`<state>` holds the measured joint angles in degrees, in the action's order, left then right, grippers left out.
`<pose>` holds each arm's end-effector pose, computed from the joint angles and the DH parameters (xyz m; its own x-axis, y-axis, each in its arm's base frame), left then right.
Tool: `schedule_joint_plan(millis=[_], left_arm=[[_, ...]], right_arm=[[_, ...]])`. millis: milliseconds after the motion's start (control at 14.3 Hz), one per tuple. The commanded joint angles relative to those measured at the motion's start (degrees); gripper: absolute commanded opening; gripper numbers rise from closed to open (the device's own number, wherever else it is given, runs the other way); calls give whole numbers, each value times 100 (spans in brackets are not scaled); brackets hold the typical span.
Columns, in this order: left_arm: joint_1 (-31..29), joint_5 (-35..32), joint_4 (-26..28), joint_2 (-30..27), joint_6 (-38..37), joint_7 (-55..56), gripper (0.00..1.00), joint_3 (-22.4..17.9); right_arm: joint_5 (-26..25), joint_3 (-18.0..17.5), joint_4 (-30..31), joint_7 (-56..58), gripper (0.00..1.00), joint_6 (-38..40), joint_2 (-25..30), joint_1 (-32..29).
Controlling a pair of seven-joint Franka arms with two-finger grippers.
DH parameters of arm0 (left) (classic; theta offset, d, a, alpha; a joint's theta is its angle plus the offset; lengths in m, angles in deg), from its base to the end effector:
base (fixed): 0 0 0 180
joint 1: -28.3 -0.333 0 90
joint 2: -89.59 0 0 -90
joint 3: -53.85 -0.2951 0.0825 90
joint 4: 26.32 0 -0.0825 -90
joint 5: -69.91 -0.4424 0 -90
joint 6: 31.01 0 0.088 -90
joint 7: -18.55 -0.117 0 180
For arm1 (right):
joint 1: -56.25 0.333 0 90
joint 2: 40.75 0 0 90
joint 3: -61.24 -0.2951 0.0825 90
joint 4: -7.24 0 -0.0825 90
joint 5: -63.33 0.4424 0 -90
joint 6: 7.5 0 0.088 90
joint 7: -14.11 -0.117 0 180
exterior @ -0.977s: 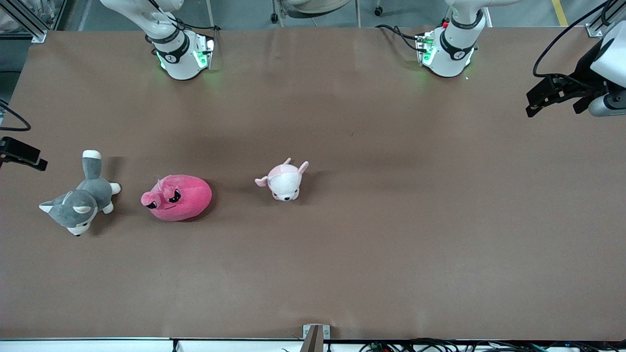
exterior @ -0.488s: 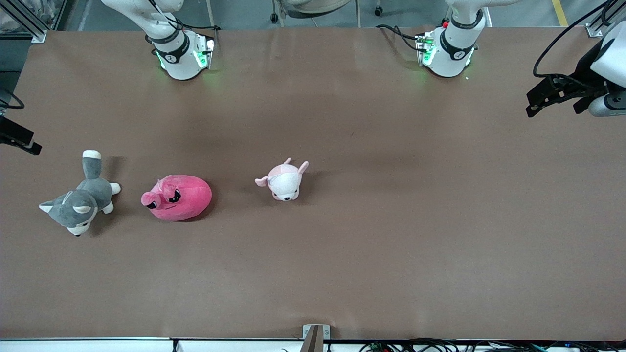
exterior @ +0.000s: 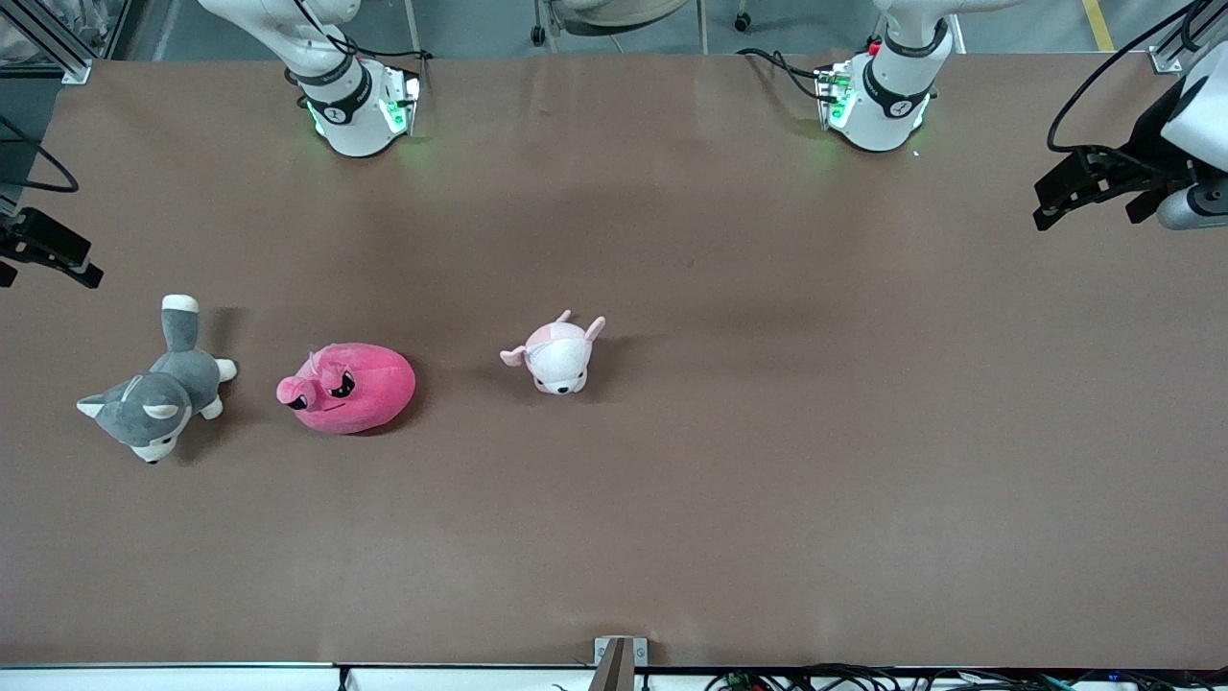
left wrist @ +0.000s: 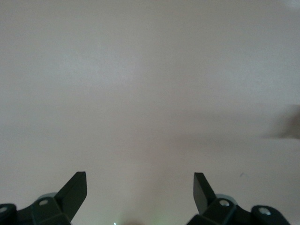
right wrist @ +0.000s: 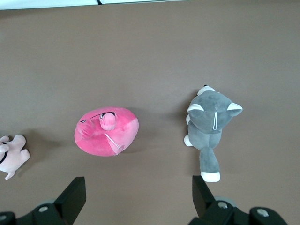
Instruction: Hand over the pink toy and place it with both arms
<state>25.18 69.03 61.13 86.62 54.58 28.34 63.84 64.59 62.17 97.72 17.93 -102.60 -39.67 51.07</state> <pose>0.5857 -0.0713 0.6409 0.9984 0.0522 0.0225 0.0526 -0.9984 -0.0208 0.6144 -0.0634 0.6091 0.9941 -0.0414 0.1006 -0.0400 -0.9991 -0.0156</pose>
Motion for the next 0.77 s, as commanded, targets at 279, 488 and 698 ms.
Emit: schedule_joint_plan(millis=[279,488,698], left_arm=[[-31,0,1,-11,72,-99,100,-15],[-31,0,-52,51,63,-91,100,-24],[-40,0,-96,59,63,-99,100,-32]], right_arm=[[-179,-85,287,-56,100,-114,200,-62],[-258,-85,287,-48,100,-97,200,-53],[-284,-94,278,-47,100,-79,191,-53]])
